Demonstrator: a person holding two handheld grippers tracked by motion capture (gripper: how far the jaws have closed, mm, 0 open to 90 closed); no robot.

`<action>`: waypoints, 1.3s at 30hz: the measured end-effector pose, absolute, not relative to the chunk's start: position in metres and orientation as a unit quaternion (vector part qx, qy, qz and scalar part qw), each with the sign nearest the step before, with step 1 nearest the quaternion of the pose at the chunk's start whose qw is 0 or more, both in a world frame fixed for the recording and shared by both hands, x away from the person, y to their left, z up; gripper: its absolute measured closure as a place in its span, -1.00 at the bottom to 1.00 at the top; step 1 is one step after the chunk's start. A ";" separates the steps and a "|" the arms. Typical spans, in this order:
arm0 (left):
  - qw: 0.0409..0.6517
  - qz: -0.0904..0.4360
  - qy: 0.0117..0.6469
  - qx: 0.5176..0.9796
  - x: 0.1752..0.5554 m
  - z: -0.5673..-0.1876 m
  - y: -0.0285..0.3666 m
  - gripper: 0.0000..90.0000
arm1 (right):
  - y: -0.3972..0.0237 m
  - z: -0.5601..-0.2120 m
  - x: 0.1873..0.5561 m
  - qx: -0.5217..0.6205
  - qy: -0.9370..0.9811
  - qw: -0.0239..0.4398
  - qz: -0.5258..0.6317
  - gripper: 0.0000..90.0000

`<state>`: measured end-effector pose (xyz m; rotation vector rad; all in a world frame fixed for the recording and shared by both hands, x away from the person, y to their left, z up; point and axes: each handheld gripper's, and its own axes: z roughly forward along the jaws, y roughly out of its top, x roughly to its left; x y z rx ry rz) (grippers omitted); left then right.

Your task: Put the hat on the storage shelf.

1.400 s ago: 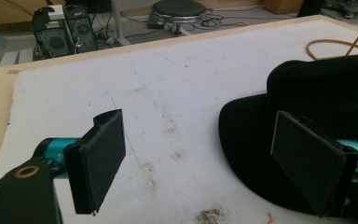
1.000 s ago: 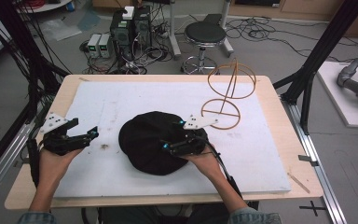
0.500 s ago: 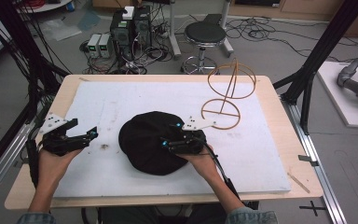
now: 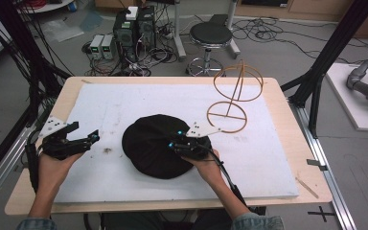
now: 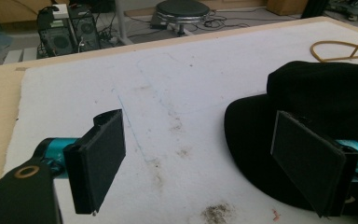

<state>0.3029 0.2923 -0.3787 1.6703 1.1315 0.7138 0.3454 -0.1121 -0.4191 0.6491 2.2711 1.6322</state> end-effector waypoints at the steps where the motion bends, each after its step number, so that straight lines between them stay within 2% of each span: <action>1: 0.480 0.293 0.464 0.685 0.303 -0.379 0.292 -0.60 | -0.113 -0.418 0.345 0.225 0.782 0.138 0.565 0.49; 28: 0.483 0.296 0.469 0.678 0.303 -0.377 0.297 -0.60 | -0.148 -0.365 0.351 0.236 0.726 0.183 0.619 0.58; 39: 0.485 0.296 0.468 0.677 0.303 -0.376 0.297 -0.60 | -0.162 -0.327 0.354 0.236 0.684 0.210 0.658 0.58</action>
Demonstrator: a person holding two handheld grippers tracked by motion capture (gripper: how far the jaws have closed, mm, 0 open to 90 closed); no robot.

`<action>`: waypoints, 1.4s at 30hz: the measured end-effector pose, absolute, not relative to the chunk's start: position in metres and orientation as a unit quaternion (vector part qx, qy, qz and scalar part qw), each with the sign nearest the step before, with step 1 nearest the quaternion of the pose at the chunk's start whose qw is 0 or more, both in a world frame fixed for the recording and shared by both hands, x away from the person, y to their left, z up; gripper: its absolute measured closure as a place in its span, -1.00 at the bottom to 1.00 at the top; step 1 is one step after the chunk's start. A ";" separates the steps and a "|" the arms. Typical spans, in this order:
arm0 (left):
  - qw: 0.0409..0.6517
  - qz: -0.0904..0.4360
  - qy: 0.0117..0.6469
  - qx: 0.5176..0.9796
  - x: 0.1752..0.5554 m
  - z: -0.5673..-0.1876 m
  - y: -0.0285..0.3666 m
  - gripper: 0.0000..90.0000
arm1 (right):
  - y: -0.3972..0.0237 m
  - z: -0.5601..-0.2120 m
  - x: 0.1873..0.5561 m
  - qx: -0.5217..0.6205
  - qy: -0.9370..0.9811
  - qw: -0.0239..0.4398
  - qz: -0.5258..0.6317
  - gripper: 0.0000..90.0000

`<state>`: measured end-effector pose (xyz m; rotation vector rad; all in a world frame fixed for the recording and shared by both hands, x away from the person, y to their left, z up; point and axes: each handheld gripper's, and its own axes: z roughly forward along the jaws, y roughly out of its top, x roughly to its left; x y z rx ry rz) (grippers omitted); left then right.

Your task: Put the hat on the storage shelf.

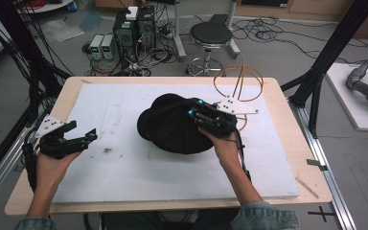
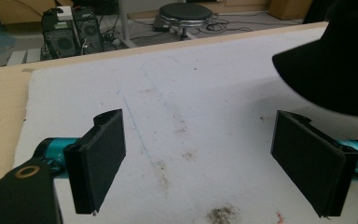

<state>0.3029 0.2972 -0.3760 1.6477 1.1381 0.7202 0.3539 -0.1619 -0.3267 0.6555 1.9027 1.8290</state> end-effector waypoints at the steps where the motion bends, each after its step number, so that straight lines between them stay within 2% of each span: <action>1: 0.486 0.296 0.467 0.676 0.303 -0.376 0.297 -0.60 | -0.163 -0.323 0.355 0.235 0.682 0.210 0.660 0.58; 23: 0.487 0.299 0.470 0.673 0.303 -0.375 0.300 -0.60 | -0.174 -0.228 0.350 0.195 0.641 0.257 0.697 0.57; 42: 0.486 0.297 0.470 0.675 0.303 -0.376 0.299 -0.60 | -0.215 -0.192 0.356 0.215 0.617 0.302 0.695 0.57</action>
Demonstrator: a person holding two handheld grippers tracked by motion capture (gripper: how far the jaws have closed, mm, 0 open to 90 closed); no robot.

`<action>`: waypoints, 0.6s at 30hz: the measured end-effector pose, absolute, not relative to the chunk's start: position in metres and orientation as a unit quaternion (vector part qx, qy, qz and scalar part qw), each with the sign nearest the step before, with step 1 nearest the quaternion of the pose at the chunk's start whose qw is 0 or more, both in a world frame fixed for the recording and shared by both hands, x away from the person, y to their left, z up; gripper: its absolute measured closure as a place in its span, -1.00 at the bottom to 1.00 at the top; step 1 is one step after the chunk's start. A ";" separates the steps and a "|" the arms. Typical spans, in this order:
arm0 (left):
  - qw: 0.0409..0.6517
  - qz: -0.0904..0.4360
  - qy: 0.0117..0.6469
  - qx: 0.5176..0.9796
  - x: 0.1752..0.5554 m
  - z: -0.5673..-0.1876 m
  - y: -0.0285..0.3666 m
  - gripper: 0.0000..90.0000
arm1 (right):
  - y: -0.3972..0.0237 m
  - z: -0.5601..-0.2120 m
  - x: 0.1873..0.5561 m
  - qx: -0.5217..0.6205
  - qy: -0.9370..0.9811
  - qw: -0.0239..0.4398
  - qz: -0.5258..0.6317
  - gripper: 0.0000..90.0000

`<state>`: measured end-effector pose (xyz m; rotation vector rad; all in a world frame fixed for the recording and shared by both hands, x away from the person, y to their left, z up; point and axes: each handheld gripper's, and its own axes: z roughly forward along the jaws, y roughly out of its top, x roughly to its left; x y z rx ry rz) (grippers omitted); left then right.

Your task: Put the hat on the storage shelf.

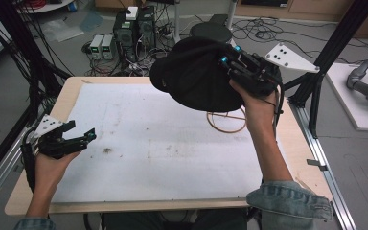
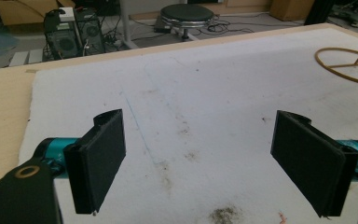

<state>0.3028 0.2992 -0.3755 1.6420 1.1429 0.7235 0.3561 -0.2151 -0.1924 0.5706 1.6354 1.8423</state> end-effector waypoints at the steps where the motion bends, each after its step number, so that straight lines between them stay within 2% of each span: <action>1: 0.486 0.296 0.470 0.675 0.303 -0.376 0.299 -0.60 | -0.217 -0.192 0.357 0.219 0.618 0.302 0.692 0.57; 18: 0.485 0.292 0.469 0.678 0.303 -0.376 0.297 -0.60 | -0.257 -0.195 0.378 0.266 0.615 0.347 0.656 0.57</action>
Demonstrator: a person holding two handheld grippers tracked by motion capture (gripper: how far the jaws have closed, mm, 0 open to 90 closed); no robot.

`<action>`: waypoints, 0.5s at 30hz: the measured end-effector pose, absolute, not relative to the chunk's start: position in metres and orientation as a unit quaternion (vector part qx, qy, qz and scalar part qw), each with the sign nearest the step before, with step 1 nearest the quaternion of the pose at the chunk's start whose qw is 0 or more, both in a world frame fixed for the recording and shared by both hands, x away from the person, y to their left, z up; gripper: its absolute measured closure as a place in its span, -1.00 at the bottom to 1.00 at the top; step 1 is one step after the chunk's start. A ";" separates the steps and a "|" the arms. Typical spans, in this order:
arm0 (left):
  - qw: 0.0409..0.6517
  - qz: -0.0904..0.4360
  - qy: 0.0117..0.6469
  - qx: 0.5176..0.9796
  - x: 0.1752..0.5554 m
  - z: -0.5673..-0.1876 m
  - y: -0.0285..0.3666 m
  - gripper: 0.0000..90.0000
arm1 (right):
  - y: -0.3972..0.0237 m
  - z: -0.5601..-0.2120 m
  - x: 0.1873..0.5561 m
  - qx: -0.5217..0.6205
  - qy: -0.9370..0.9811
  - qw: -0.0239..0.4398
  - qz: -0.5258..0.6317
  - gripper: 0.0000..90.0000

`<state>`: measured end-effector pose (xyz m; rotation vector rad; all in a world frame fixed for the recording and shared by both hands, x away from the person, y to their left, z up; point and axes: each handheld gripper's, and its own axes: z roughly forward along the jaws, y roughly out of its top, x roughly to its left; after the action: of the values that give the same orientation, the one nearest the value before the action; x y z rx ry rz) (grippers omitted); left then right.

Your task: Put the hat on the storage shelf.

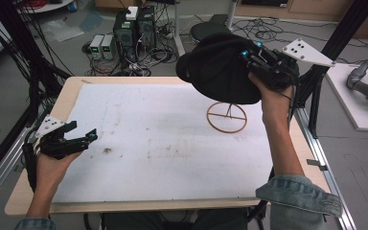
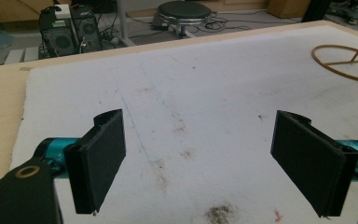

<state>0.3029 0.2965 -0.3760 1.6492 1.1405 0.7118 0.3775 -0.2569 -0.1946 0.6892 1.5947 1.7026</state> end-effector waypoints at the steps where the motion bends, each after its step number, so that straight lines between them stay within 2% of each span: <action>1: 0.486 0.292 0.468 0.678 0.303 -0.376 0.297 -0.60 | -0.259 -0.196 0.379 0.269 0.614 0.348 0.655 0.57; 15: 0.487 0.289 0.467 0.679 0.303 -0.376 0.295 -0.59 | -0.278 -0.213 0.396 0.301 0.611 0.357 0.639 0.56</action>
<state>0.3028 0.2953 -0.3758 1.6522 1.1363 0.7022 0.3964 -0.2779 -0.2129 0.7777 1.5784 1.6490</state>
